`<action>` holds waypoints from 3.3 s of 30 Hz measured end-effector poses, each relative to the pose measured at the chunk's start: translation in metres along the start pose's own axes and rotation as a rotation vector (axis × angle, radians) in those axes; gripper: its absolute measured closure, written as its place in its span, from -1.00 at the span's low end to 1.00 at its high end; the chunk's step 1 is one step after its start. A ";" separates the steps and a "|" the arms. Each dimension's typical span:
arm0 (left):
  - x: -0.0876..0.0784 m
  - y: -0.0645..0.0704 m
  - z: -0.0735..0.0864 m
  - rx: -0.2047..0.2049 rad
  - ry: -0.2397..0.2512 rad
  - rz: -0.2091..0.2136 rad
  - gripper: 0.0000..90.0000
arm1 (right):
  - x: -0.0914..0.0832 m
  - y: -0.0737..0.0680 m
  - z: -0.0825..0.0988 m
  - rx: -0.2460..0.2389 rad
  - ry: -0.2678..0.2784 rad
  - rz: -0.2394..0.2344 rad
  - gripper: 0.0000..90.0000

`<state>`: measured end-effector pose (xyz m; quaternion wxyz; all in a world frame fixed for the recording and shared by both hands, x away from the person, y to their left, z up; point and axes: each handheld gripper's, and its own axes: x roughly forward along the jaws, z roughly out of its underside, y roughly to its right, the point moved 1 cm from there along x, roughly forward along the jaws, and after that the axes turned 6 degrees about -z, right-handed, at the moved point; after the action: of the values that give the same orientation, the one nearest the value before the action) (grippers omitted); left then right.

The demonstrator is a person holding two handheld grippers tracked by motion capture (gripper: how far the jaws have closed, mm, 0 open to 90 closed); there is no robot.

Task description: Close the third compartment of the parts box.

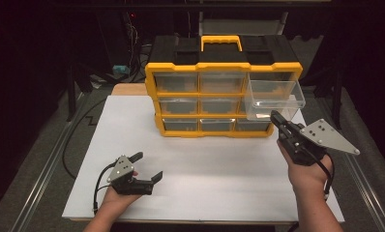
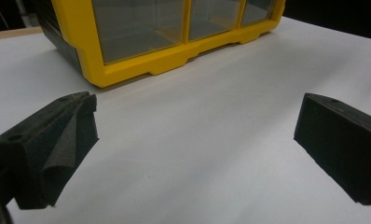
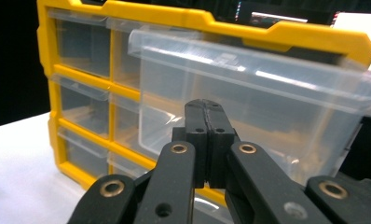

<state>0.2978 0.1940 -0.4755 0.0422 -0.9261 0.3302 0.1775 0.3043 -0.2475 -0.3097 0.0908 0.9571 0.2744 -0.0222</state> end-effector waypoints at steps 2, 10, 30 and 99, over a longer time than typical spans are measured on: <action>0.000 0.000 0.000 -0.002 0.003 -0.001 -0.99 | 0.000 0.001 -0.001 -0.004 0.003 0.004 1.00; 0.000 0.001 0.000 -0.001 -0.001 0.000 -0.99 | -0.002 0.006 -0.008 -0.017 0.013 0.031 1.00; 0.000 0.001 0.000 0.004 -0.004 0.001 -0.99 | 0.010 0.010 -0.018 -0.037 0.006 0.046 1.00; 0.000 0.002 0.001 0.008 -0.011 0.010 -0.99 | 0.093 0.046 -0.027 -0.013 -0.091 0.130 1.00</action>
<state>0.2966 0.1929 -0.4760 0.0469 -0.9232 0.3354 0.1817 0.4077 -0.2320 -0.2841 0.1108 0.9703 0.2072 -0.0581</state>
